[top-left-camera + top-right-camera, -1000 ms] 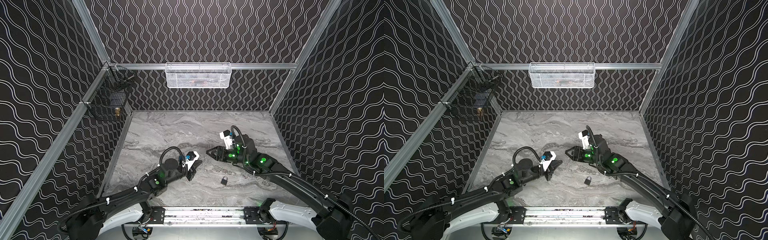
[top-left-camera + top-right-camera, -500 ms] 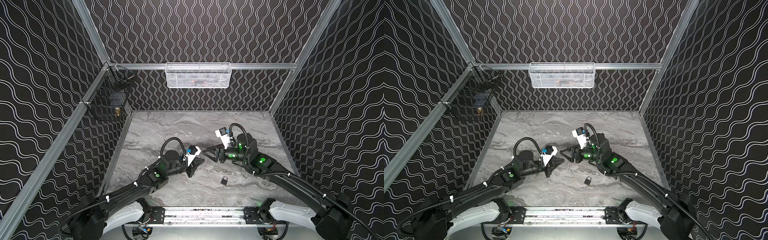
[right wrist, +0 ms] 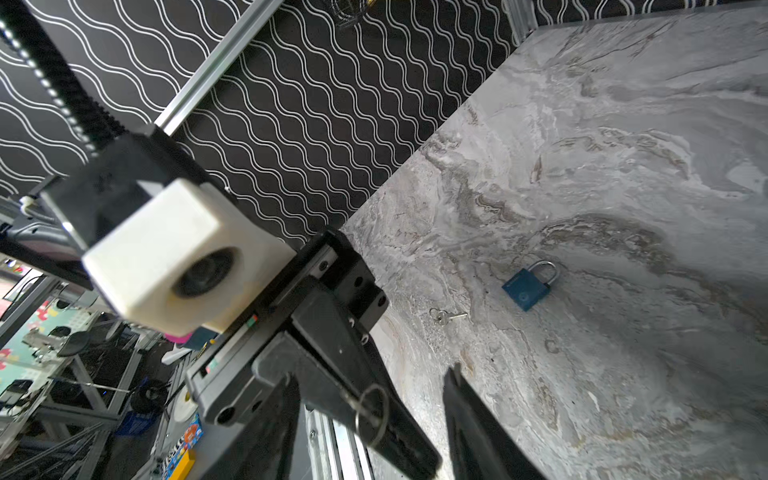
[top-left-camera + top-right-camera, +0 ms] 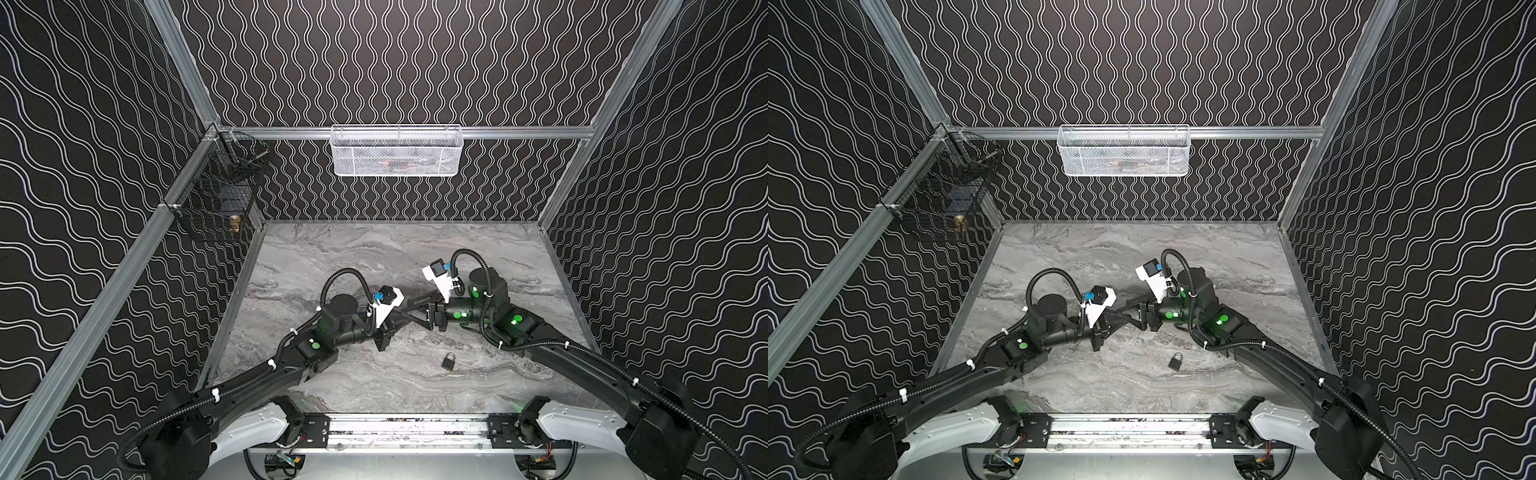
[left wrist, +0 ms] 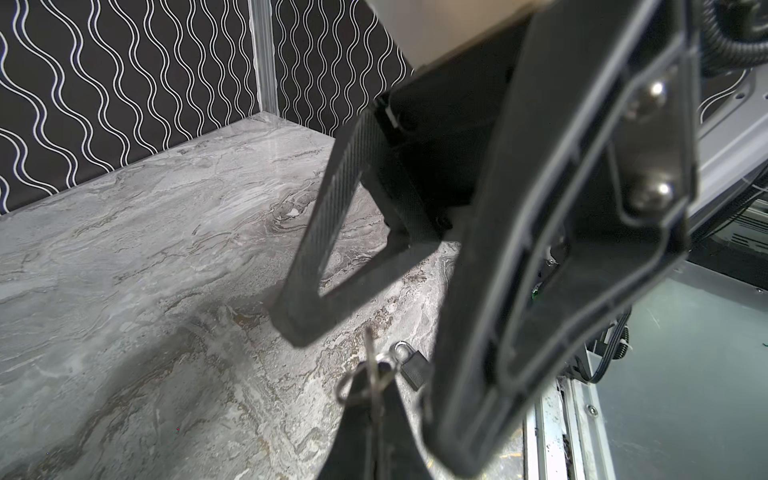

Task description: Unlock with the key

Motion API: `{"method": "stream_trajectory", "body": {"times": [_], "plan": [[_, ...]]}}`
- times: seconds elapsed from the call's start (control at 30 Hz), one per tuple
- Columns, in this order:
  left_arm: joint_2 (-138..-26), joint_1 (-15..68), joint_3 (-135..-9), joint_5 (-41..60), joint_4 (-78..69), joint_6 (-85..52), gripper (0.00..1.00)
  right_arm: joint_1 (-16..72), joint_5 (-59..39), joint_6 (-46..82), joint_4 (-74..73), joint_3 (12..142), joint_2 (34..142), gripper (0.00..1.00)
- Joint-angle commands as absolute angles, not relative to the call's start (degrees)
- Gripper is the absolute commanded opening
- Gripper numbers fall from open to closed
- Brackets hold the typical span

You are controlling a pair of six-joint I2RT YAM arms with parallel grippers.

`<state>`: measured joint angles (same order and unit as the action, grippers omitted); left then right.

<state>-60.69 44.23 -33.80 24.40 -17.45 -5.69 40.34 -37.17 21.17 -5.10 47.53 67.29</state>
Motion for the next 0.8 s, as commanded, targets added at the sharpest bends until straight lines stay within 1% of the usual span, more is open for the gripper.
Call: {"method": "stream_trajectory", "body": {"times": [0.0,0.1,0.27,0.43,0.67,0.77], "plan": [[-61.12,44.04,-34.79,25.84,-17.08,-5.28,0.0,40.16,-40.53,19.4,-8.3,47.52,67.92,0.52],[-61.17,44.04,-34.8,25.99,-17.04,-5.36,0.0,40.11,-40.8,18.64,-7.5,48.2,68.59,0.49],[-61.1,43.95,-34.98,26.54,-16.89,-5.36,0.0,39.9,-40.08,18.25,-7.95,48.21,68.41,0.4],[-60.68,43.86,-34.89,26.85,-16.63,-5.19,0.0,39.55,-39.46,17.64,-7.56,48.26,67.94,0.27],[-60.95,43.79,-35.05,26.94,-16.46,-5.2,0.0,39.22,-39.36,17.36,-7.0,48.16,67.5,0.16],[-60.92,43.69,-35.16,27.33,-16.56,-5.32,0.0,39.23,-39.38,16.86,-6.37,48.17,67.62,0.16]]}}
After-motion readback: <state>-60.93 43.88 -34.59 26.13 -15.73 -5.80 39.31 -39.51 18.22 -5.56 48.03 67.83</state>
